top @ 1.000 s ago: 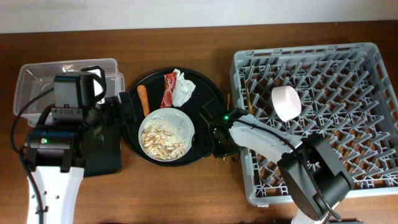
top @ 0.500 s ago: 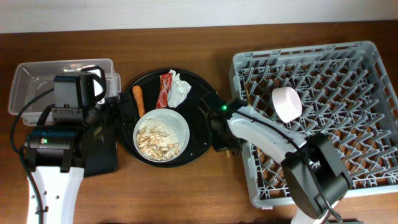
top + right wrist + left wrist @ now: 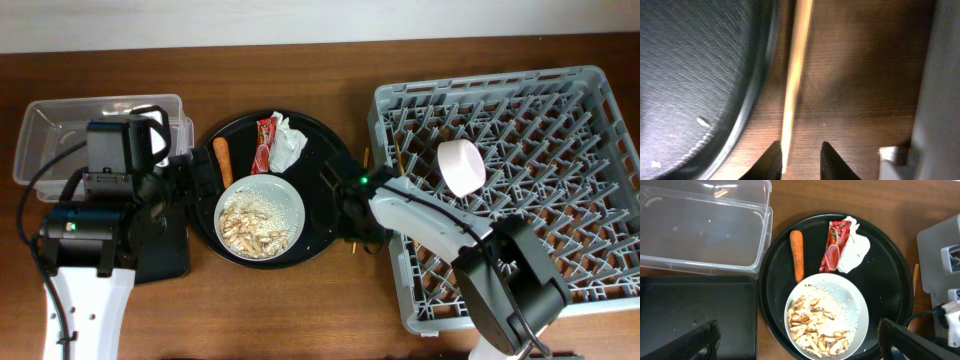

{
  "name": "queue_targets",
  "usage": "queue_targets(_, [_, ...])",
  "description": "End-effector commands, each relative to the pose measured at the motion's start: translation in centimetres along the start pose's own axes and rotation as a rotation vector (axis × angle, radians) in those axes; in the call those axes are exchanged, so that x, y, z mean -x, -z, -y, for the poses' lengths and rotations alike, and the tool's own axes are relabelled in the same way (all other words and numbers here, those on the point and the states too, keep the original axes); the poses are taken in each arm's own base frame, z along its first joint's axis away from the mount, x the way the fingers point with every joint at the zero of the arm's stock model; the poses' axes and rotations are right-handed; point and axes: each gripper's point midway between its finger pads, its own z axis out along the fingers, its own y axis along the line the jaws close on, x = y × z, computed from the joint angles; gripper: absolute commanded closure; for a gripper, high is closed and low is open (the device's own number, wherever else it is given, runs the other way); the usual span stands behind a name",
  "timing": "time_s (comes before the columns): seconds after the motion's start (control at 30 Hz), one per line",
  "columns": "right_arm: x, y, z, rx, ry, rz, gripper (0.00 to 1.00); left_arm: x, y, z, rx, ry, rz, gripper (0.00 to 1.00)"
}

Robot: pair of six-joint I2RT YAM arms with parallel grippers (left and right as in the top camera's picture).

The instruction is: Sort waste into correct bins and load items into the dishwasher rack

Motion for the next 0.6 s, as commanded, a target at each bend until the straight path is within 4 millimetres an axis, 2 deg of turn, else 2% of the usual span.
queue_targets(0.0, [-0.9, -0.8, -0.4, 0.04, -0.037, -0.033, 0.74, 0.3, 0.0, -0.3, 0.013, 0.01, 0.007, 0.01])
queue_targets(0.13, [-1.2, -2.7, -0.1, 0.01, -0.121, -0.071, 0.75, 0.3, 0.0, -0.3, 0.013, 0.01, 0.007, 0.01])
queue_targets(0.17, [-1.5, -3.6, -0.2, 0.004, -0.126, -0.095, 0.79, 0.3, 0.0, -0.3, 0.013, 0.01, 0.007, 0.01])
queue_targets(0.23, [-1.7, -4.0, 0.2, 0.008, -0.165, -0.128, 0.96, 0.3, 0.0, -0.3, 0.013, 0.01, 0.007, 0.01])
queue_targets(0.27, [-1.5, -3.8, 0.3, 0.018, -0.176, -0.128, 0.96, 0.3, 0.0, -0.3, 0.013, 0.01, 0.007, 0.01])
queue_targets(0.33, [-0.5, -2.7, 1.1, 0.016, -0.188, -0.094, 0.96, 0.3, 0.0, -0.3, 0.013, 0.01, 0.007, 0.01])
queue_targets(0.4, [1.3, -0.3, 1.3, 0.008, -0.103, -0.001, 0.96, 0.3, 0.0, -0.3, 0.013, 0.01, 0.007, 0.01])
queue_targets(0.47, [2.5, 1.8, 1.8, -0.019, -0.099, 0.058, 0.96, 0.3, 0.0, -0.3, 0.013, 0.01, 0.007, 0.01])
queue_targets(0.5, [3.6, 3.8, 1.2, 0.002, -0.04, 0.104, 0.96, 0.3, 0.0, -0.3, 0.013, 0.01, 0.007, 0.01])
queue_targets(0.57, [4.5, 5.6, 0.6, 0.025, 0.018, 0.141, 0.96, 0.3, 0.0, -0.3, 0.013, 0.01, 0.007, 0.01])
